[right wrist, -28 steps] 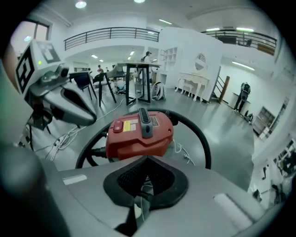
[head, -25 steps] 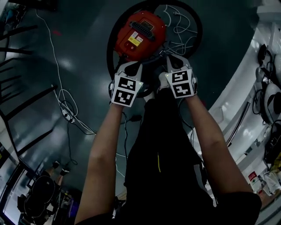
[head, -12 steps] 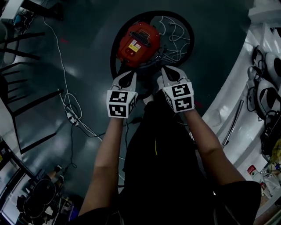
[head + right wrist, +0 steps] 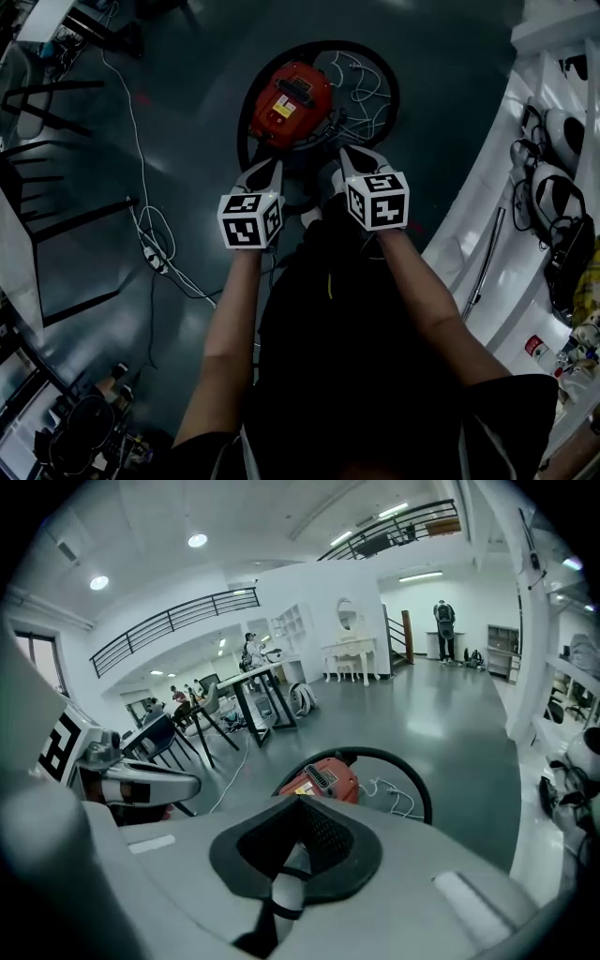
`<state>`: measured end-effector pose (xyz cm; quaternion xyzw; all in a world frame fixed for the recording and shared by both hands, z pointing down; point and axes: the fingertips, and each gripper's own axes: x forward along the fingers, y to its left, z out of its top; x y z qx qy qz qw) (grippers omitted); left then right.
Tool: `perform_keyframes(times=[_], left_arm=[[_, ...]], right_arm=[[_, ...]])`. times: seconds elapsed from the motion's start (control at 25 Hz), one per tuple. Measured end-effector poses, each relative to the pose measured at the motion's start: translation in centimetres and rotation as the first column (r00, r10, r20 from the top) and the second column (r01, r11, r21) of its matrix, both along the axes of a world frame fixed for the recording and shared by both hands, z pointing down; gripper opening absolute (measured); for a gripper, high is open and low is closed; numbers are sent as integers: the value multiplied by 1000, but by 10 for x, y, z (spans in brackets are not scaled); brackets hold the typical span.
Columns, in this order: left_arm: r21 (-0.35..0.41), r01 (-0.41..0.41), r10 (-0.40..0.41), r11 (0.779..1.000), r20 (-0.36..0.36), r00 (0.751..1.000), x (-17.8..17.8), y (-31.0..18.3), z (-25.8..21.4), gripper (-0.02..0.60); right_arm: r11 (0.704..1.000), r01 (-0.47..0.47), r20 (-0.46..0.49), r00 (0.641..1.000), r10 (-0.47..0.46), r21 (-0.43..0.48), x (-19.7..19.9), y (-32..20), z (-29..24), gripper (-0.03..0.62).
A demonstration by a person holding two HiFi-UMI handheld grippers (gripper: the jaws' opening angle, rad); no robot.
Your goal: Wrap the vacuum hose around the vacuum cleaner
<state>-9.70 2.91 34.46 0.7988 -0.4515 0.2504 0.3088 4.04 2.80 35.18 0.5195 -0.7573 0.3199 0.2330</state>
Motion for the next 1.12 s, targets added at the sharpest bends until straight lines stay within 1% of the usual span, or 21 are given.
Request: perform_keyframes(times=[0.12, 0.36, 0.52, 0.68, 0.88, 1.0, 1.12], left_arm=[[-7, 13, -13, 1000, 12, 1000, -2, 4, -8, 11], [9, 54, -54, 999, -11, 998, -9, 4, -25, 11], [11, 78, -78, 997, -32, 996, -13, 8, -33, 11], [15, 101, -100, 995, -37, 994, -20, 7, -38, 10], [27, 106, -105, 994, -44, 994, -21, 8, -42, 11], [29, 103, -102, 994, -49, 994, -21, 9, -42, 11], [28, 103, -101, 994, -55, 993, -24, 6, -40, 11]], right_arm=[[1000, 0, -18, 1000, 0, 10, 0, 2, -9, -6], [1000, 17, -46, 999, -16, 22, -2, 0, -26, -6], [999, 34, -52, 998, -34, -10, -7, 8, -23, -5], [998, 51, -52, 997, -52, -20, -14, 5, -22, -5], [999, 41, -20, 999, -41, -8, -20, 2, -37, -6], [998, 64, -36, 997, -64, 1, -28, 4, -41, -6], [998, 70, -32, 997, -70, -1, -34, 6, -41, -6]])
